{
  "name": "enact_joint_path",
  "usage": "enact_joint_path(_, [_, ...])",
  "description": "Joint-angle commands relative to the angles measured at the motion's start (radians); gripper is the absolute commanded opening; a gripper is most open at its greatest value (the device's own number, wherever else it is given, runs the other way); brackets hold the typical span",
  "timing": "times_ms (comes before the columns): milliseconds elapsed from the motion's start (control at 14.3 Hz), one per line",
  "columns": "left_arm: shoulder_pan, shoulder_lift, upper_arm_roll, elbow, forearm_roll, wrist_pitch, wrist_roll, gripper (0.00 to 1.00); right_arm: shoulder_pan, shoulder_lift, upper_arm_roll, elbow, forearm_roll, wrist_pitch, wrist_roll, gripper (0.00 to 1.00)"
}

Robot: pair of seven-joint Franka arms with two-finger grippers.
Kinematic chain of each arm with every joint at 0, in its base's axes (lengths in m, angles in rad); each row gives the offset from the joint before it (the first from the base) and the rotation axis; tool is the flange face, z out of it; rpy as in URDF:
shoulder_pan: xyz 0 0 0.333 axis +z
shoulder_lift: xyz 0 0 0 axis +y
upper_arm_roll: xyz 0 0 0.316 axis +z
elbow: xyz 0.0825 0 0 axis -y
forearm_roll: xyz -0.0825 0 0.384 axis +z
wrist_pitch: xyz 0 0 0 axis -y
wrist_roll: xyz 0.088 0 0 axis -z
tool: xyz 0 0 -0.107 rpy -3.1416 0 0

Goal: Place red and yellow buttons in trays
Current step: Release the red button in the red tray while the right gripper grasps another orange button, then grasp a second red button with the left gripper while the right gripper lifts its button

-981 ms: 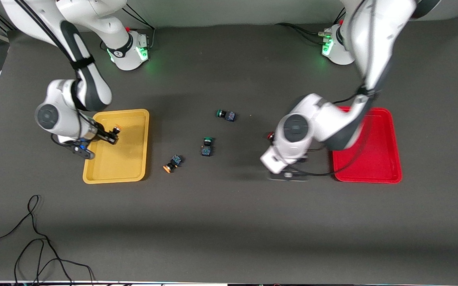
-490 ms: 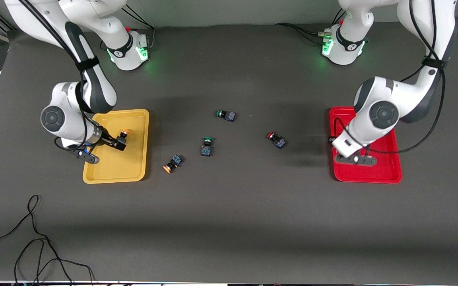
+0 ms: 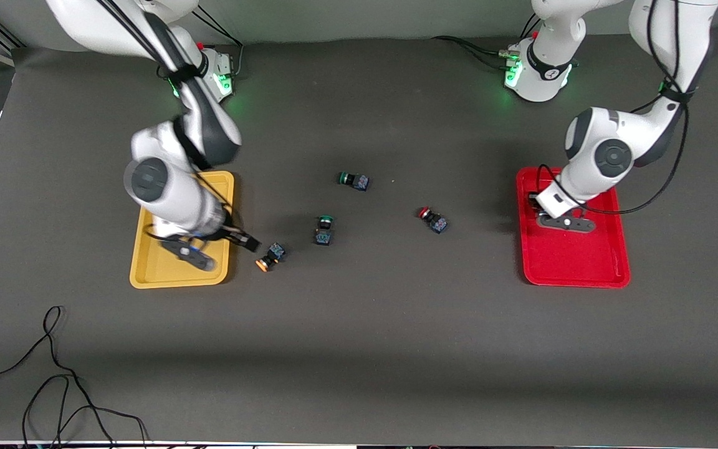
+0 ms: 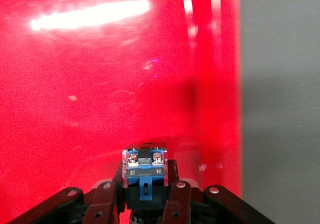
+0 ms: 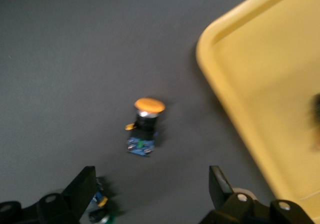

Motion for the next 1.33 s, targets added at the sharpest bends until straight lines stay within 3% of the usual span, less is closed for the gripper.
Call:
enact_joint_path(0, [0.025, -0.037, -0.012, -0.026, -0.016, 0.001, 0.029, 0.0, -0.011, 0.168, 0.035, 0.15, 0.0, -0.003, 0.084, 1.0])
enact_joint_path(70, [0.025, -0.037, -0.012, -0.026, -0.016, -0.002, 0.023, 0.38, -0.011, 0.185, 0.035, 0.15, 0.0, 0.0, 0.086, 1.0])
enact_joint_path(140, [0.025, -0.04, -0.014, -0.023, -0.018, -0.005, 0.022, 0.99, -0.011, 0.195, 0.035, 0.147, 0.0, 0.004, 0.084, 1.0])
enact_joint_path(420, [-0.039, -0.055, -0.06, 0.077, -0.022, -0.161, -0.085, 1.0, -0.014, 0.231, 0.032, 0.141, -0.003, 0.024, 0.084, 1.0])
enact_joint_path(561, [-0.091, -0.042, -0.104, 0.207, -0.033, -0.289, -0.238, 1.0, -0.012, 0.243, 0.032, 0.127, -0.006, 0.061, 0.086, 1.0])
enact_joint_path(701, [-0.169, 0.022, -0.135, 0.4, -0.149, -0.434, -0.344, 1.0, -0.012, 0.243, 0.032, 0.109, -0.006, 0.063, 0.086, 0.96])
enact_joint_path(841, [-0.234, 0.102, -0.135, 0.535, -0.185, -0.502, -0.469, 1.0, -0.014, 0.245, 0.032, 0.089, -0.006, 0.076, 0.084, 0.81])
enact_joint_path(1051, [-0.341, 0.211, -0.135, 0.652, -0.185, -0.496, -0.812, 1.0, -0.015, 0.249, 0.031, 0.086, -0.006, 0.084, 0.084, 0.49])
enact_joint_path(1261, [-0.409, 0.314, -0.132, 0.677, -0.163, -0.45, -0.971, 1.0, -0.02, 0.243, 0.031, 0.089, -0.006, 0.083, 0.083, 0.27])
